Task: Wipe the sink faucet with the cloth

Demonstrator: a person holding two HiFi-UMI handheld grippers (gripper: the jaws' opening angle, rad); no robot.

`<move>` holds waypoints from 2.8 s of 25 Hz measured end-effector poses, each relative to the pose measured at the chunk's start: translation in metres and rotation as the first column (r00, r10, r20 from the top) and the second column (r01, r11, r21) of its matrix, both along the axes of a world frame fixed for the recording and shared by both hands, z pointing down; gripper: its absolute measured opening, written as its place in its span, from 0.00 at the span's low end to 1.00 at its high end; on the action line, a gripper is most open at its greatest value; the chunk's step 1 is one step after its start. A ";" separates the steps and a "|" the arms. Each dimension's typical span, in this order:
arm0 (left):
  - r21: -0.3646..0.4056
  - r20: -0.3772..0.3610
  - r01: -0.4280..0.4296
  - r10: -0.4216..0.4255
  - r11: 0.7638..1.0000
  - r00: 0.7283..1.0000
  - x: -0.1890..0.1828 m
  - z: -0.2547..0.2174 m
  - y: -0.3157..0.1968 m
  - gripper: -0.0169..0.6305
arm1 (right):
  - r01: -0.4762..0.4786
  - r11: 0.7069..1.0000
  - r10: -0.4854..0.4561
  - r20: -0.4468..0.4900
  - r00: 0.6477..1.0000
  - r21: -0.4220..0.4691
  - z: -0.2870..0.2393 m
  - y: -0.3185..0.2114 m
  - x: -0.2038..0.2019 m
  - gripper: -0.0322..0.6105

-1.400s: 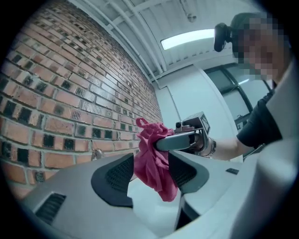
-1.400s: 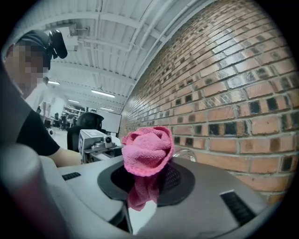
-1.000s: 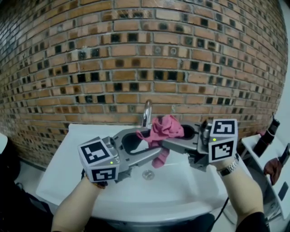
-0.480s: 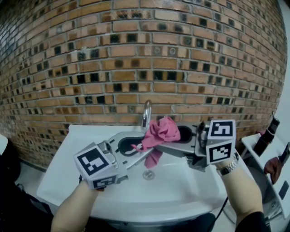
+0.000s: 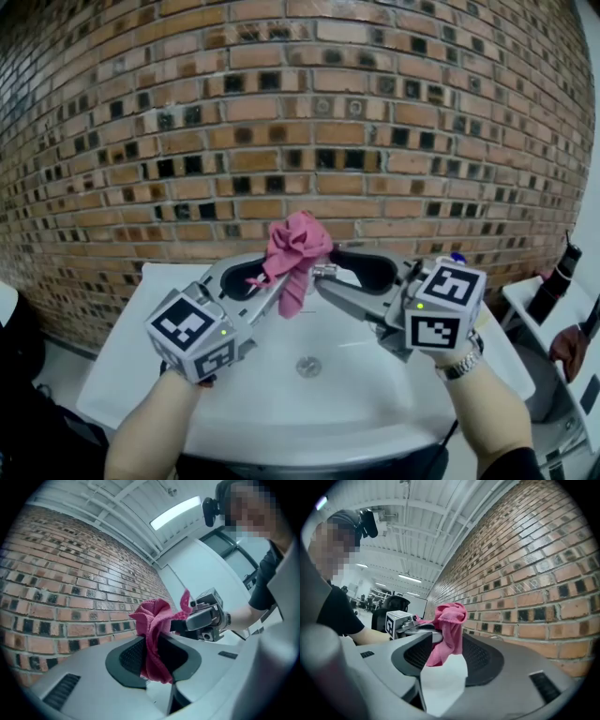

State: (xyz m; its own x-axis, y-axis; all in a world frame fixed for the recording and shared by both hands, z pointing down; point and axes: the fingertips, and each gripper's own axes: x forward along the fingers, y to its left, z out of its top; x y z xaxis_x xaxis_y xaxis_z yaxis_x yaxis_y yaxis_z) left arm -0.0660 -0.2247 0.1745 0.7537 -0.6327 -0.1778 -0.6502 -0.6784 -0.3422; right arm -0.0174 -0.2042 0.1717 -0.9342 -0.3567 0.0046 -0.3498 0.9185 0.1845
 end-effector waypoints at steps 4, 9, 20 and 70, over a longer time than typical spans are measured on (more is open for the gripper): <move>0.014 0.014 0.101 -0.101 0.995 0.995 -0.009 -0.003 -0.025 0.15 | -0.100 0.994 0.098 0.030 0.995 0.052 0.004 -0.009 0.001 0.37; 0.004 0.034 0.191 -0.191 0.982 0.981 -0.015 0.002 -0.057 0.15 | -0.296 0.949 0.282 0.127 0.951 0.104 0.006 -0.029 0.009 0.22; -0.028 0.050 0.207 -0.205 0.978 0.977 -0.010 0.006 -0.102 0.15 | -0.393 0.918 0.373 0.218 0.902 0.054 0.021 -0.058 0.021 0.17; -0.131 0.133 0.197 -0.180 0.972 0.975 0.002 0.049 -0.220 0.13 | -0.380 0.925 0.379 0.152 0.913 -0.025 0.055 -0.078 0.024 0.15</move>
State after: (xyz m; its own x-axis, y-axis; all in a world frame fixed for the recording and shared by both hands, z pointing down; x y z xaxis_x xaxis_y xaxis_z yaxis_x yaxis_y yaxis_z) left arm -0.0638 -0.4448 0.2235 0.6285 -0.7777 0.0081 -0.7316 -0.5947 -0.3334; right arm 0.0067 -0.2822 0.2270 -0.7176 -0.6845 -0.1284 -0.6962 0.7100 0.1060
